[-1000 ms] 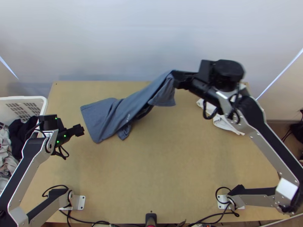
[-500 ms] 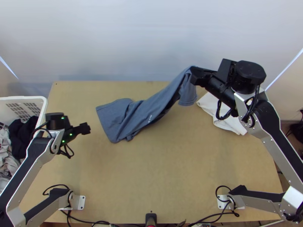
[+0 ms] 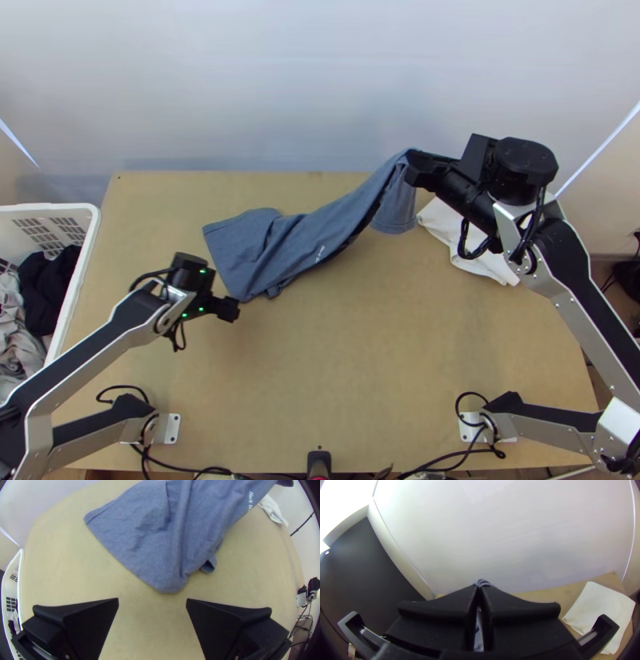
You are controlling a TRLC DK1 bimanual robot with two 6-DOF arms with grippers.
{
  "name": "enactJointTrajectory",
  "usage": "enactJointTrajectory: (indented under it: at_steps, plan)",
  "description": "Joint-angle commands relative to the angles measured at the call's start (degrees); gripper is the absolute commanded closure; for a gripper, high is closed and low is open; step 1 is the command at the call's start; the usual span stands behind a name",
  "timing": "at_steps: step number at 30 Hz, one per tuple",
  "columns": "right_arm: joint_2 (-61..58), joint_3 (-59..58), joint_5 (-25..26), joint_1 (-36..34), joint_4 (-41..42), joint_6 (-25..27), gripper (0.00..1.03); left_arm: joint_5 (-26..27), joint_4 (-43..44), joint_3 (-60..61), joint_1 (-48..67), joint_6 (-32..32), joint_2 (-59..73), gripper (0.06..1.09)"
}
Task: Fold the t-shirt
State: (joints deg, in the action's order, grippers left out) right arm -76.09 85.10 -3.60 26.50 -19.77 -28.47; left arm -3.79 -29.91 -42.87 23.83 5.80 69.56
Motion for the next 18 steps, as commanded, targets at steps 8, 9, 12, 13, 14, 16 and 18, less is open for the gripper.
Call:
enactJointTrajectory:
  at_steps: [8,9,12,13,14,16,18]
  plan:
    - [-0.5,-1.6,0.5,0.2,0.3,-0.3,1.0,-4.5,13.3,-3.4,3.9,-0.4,13.0,0.11]
    - [-0.5,-1.8,0.5,0.2,0.3,-0.3,1.0,-4.4,13.7,-3.6,4.0,-0.4,13.8,0.13]
    - [-0.8,-1.9,0.8,0.2,0.8,-0.3,1.0,-4.9,14.1,-3.9,6.2,-0.9,15.8,0.44]
    - [-0.8,-1.9,0.9,0.2,1.0,-0.3,1.0,-5.1,15.2,-3.6,6.4,-1.0,16.2,0.61]
    - [-0.9,-1.8,1.0,0.2,1.1,-0.3,1.0,-5.0,15.6,-3.8,6.4,-1.1,16.8,0.8]
    - [-1.1,-1.5,1.0,0.2,1.2,-0.3,1.0,-5.1,15.5,-4.5,6.3,-1.1,18.2,1.04]
    - [-1.1,-1.5,1.1,0.2,1.2,-0.3,1.0,-5.2,15.9,-4.2,5.4,-0.4,18.5,1.05]
